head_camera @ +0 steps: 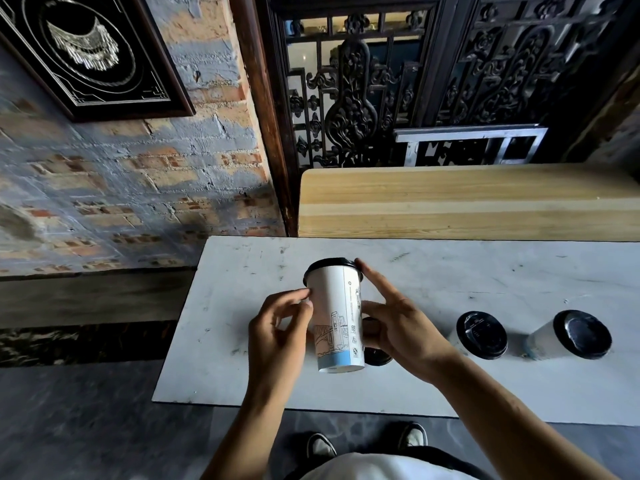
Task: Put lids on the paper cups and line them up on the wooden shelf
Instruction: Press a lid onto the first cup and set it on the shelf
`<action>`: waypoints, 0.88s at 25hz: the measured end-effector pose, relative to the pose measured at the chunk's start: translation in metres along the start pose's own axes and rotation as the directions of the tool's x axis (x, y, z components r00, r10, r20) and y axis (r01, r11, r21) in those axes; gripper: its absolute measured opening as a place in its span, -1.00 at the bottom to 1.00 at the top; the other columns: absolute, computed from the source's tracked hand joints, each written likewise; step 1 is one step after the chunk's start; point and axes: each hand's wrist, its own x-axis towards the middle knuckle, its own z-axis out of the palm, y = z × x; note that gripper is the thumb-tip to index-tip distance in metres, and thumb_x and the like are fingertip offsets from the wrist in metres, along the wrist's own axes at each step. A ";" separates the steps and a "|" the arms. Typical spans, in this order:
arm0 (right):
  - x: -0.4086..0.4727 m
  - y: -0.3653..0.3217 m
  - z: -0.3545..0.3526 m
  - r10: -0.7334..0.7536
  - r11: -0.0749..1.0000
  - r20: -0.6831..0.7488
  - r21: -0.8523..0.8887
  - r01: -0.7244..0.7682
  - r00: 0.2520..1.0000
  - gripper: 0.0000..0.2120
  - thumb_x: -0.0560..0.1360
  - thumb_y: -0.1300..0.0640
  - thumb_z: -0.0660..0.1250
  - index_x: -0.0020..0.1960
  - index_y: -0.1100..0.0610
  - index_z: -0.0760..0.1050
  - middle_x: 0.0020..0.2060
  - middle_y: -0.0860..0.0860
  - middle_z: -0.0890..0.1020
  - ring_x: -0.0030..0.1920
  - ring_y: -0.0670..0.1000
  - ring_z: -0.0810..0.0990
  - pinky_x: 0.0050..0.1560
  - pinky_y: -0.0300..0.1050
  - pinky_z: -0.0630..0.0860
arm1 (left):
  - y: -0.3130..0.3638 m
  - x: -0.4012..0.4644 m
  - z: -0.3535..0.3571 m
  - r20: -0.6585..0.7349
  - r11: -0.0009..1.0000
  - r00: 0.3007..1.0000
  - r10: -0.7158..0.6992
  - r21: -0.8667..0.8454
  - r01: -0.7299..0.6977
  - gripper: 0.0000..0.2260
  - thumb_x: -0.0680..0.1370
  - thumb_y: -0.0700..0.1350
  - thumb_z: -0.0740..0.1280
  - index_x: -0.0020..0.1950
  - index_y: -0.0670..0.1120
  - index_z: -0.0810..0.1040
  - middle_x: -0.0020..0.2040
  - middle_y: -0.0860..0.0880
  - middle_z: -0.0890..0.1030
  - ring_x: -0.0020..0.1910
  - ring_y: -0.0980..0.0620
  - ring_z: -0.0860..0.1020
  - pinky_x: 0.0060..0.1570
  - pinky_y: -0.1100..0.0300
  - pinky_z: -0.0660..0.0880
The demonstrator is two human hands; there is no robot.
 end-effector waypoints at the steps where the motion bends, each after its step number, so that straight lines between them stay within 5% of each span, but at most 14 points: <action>1: 0.001 0.000 0.000 -0.018 0.999 -0.001 -0.039 0.018 1.000 -0.34 0.68 0.40 0.01 0.51 -0.28 0.30 0.04 0.28 0.69 0.02 0.30 0.70 0.17 0.27 0.63 | 0.000 0.000 0.000 0.011 1.000 1.000 -0.003 -0.008 0.003 -0.87 0.54 -0.19 0.47 -0.01 0.05 0.71 -0.02 0.12 0.76 0.02 0.17 0.69 -0.04 0.29 0.58; 4: 0.004 0.004 0.001 -0.039 0.996 -0.040 -0.075 0.036 0.998 -0.32 0.68 0.38 0.07 0.54 -0.32 0.16 0.12 0.28 0.70 0.07 0.36 0.69 0.14 0.24 0.64 | -0.003 0.000 0.002 0.038 1.000 0.999 -0.019 -0.012 0.019 -0.84 0.50 -0.14 0.54 0.02 0.06 0.68 -0.06 0.14 0.76 -0.03 0.21 0.70 -0.11 0.37 0.57; 6: 0.003 0.003 0.001 -0.031 0.998 -0.094 -0.051 0.026 0.995 -0.38 0.69 0.32 0.17 0.60 -0.18 0.12 0.13 0.23 0.70 0.00 0.23 0.70 0.02 0.10 0.66 | -0.007 0.000 0.002 0.026 1.000 0.999 -0.022 -0.015 0.022 -0.82 0.49 -0.13 0.53 0.03 0.08 0.67 -0.06 0.11 0.76 -0.04 0.15 0.72 -0.08 0.35 0.58; 9: 0.002 0.002 0.000 -0.014 1.000 -0.142 -0.013 0.013 0.990 -0.39 0.59 0.16 0.38 0.56 -0.01 0.23 0.06 0.12 0.74 -0.04 0.10 0.72 0.01 0.08 0.64 | -0.009 -0.003 -0.001 0.037 0.995 0.996 0.085 0.058 -0.087 -0.69 0.54 -0.35 0.43 -0.01 0.09 0.72 -0.04 0.03 0.75 -0.05 0.12 0.71 -0.02 0.34 0.57; 14: 0.000 0.001 0.002 -0.047 0.999 -0.058 -0.017 0.046 0.997 -0.36 0.45 -0.10 0.52 0.44 0.15 0.47 0.15 0.35 0.67 0.08 0.22 0.65 0.17 0.25 0.52 | -0.010 -0.005 -0.003 0.063 0.986 0.988 0.143 0.075 -0.147 -0.57 0.50 -0.49 0.36 -0.08 0.04 0.78 -0.04 -0.05 0.73 -0.04 0.03 0.70 0.03 0.24 0.59; 18: 0.004 0.000 0.001 -0.041 0.995 -0.109 0.089 0.051 0.993 -0.65 0.66 0.16 0.24 0.43 0.02 0.47 0.00 0.21 0.73 -0.09 0.14 0.68 0.07 0.12 0.57 | -0.008 -0.007 -0.002 0.021 0.999 1.000 0.021 0.031 -0.022 -0.64 0.54 -0.40 0.37 -0.11 0.07 0.74 -0.08 0.02 0.76 -0.06 0.07 0.71 0.01 0.15 0.59; 22: 0.004 0.000 0.000 -0.079 0.983 -0.071 0.160 0.090 0.994 -0.48 0.66 0.40 0.08 0.39 -0.10 0.50 0.09 0.31 0.69 -0.04 0.23 0.58 0.14 0.23 0.49 | -0.002 -0.012 0.000 0.000 0.998 0.998 -0.058 -0.017 0.057 -0.90 0.58 -0.21 0.43 -0.09 -0.03 0.67 -0.13 0.12 0.75 -0.11 0.21 0.68 0.06 0.00 0.61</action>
